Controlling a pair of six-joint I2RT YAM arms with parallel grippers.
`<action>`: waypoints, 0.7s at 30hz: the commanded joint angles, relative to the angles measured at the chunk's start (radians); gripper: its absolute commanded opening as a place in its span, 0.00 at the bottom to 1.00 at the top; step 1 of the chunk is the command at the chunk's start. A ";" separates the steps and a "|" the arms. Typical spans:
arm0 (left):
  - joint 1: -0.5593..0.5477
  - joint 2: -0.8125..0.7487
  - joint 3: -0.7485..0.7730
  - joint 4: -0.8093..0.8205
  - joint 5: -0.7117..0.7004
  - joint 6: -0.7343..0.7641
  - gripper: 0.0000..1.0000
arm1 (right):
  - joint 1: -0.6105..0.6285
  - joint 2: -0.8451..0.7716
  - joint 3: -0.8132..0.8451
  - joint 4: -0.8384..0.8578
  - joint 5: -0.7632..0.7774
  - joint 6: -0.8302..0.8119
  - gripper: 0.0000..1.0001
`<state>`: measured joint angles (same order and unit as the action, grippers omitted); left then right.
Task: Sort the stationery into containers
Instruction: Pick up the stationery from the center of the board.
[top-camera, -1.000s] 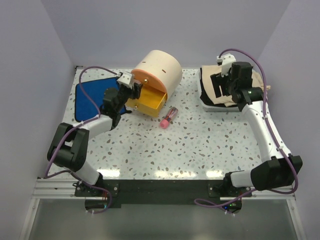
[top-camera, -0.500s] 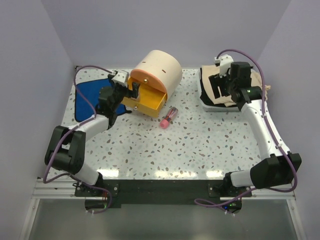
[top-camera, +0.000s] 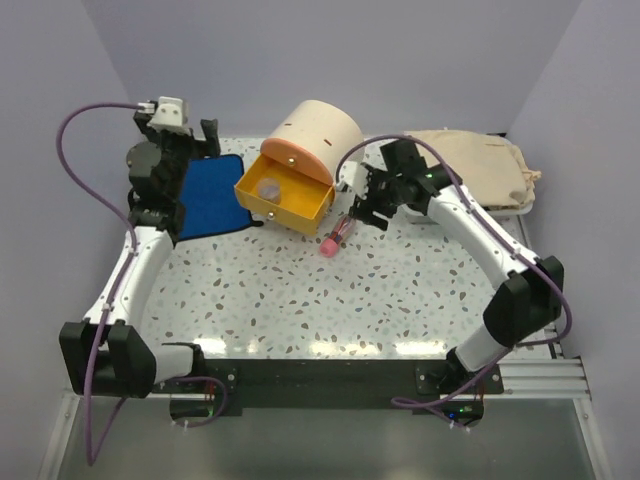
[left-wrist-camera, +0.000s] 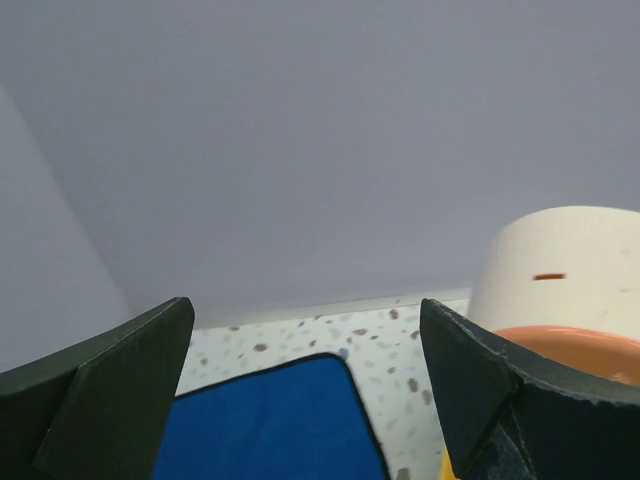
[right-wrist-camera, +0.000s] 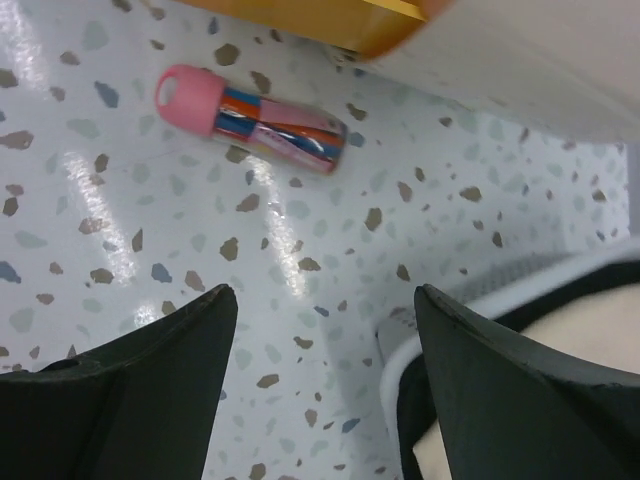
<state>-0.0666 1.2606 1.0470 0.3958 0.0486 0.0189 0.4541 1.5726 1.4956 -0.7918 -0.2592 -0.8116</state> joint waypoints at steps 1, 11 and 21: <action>0.128 -0.030 0.035 -0.313 0.040 -0.010 1.00 | 0.041 0.078 0.043 -0.060 -0.069 -0.325 0.74; 0.172 -0.182 -0.097 -0.334 0.017 -0.011 1.00 | 0.058 0.217 0.031 -0.026 -0.113 -0.696 0.73; 0.172 -0.240 -0.143 -0.443 0.016 -0.056 0.99 | 0.054 0.331 0.032 0.000 -0.218 -0.824 0.73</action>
<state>0.1036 1.0489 0.9173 0.0036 0.0593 -0.0154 0.5102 1.8606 1.4998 -0.8040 -0.3977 -1.5433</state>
